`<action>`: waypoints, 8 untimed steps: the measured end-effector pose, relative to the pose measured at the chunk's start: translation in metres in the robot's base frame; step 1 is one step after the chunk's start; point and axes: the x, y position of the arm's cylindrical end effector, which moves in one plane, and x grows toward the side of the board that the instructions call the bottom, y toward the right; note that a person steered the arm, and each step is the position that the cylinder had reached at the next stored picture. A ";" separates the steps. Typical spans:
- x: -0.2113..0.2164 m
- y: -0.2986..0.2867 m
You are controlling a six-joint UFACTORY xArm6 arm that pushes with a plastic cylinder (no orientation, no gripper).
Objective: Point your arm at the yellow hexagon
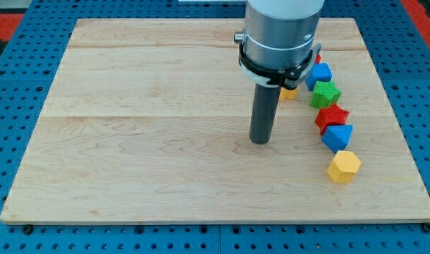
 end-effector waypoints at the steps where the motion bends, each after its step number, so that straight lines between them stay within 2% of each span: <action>1: 0.057 -0.017; 2: 0.093 0.014; 6: 0.100 -0.005; 8: 0.105 0.010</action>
